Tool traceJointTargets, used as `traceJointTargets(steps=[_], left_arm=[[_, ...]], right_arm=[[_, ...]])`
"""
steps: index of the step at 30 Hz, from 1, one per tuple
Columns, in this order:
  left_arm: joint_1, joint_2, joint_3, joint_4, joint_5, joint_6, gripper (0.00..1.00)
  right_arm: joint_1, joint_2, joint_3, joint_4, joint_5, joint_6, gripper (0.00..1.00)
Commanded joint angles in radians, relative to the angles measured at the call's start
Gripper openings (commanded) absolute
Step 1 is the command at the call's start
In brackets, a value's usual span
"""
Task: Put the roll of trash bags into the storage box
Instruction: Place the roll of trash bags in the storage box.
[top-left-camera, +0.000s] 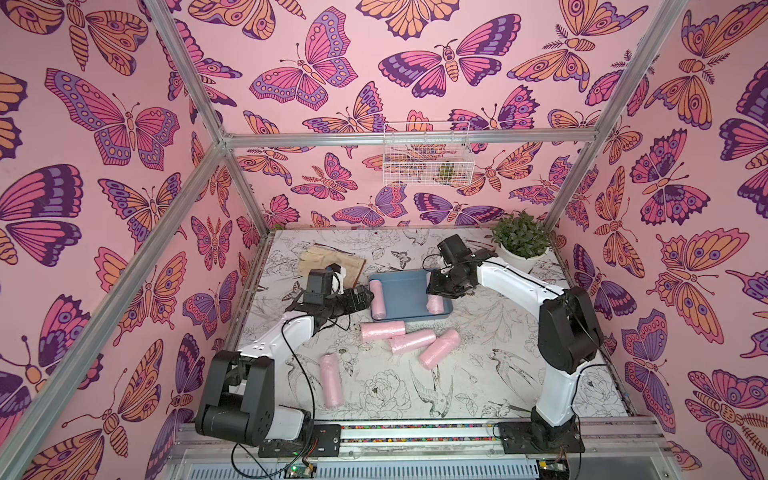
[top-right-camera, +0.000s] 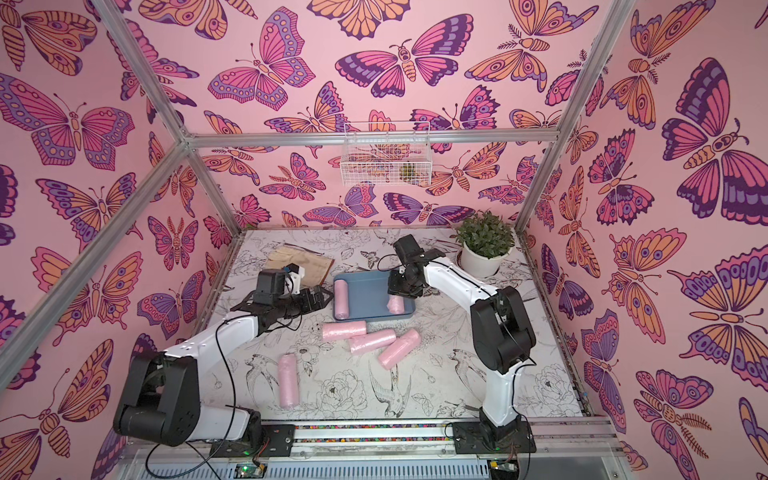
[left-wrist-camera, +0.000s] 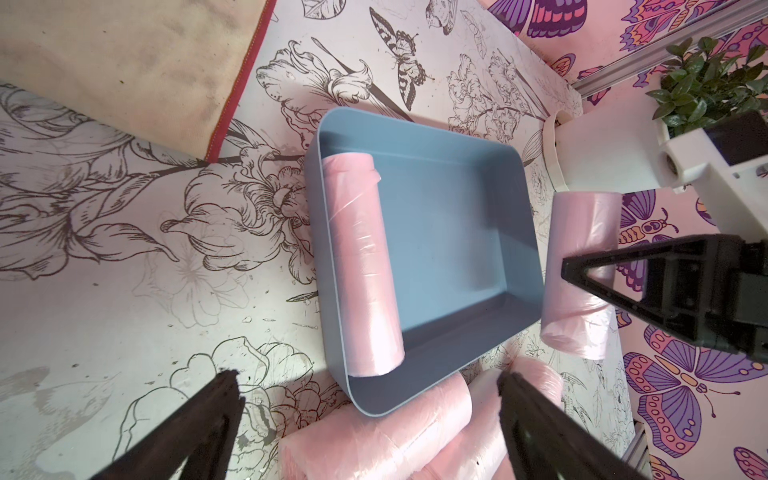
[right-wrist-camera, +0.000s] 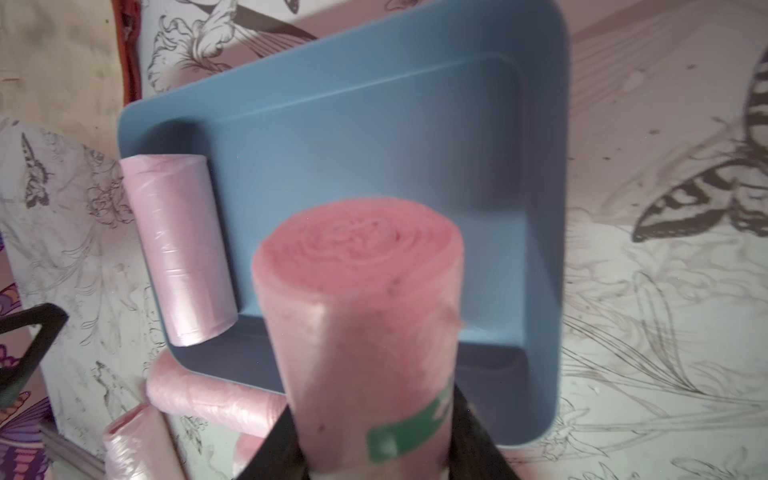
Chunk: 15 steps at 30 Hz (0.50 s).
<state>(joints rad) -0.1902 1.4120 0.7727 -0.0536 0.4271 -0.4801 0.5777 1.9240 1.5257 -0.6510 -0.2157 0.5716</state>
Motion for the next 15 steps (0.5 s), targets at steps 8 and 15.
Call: traceJointTargets(steps=[8,15], left_arm=[[-0.002,-0.012,-0.013,-0.005,0.004,0.003,1.00],[-0.002,-0.015,-0.015,-0.005,0.005,0.002,1.00]], right_arm=[[0.051,0.148,0.129,0.115,-0.144,0.029,0.30],[0.081,0.231,0.193,0.167,-0.197,0.058,0.29]])
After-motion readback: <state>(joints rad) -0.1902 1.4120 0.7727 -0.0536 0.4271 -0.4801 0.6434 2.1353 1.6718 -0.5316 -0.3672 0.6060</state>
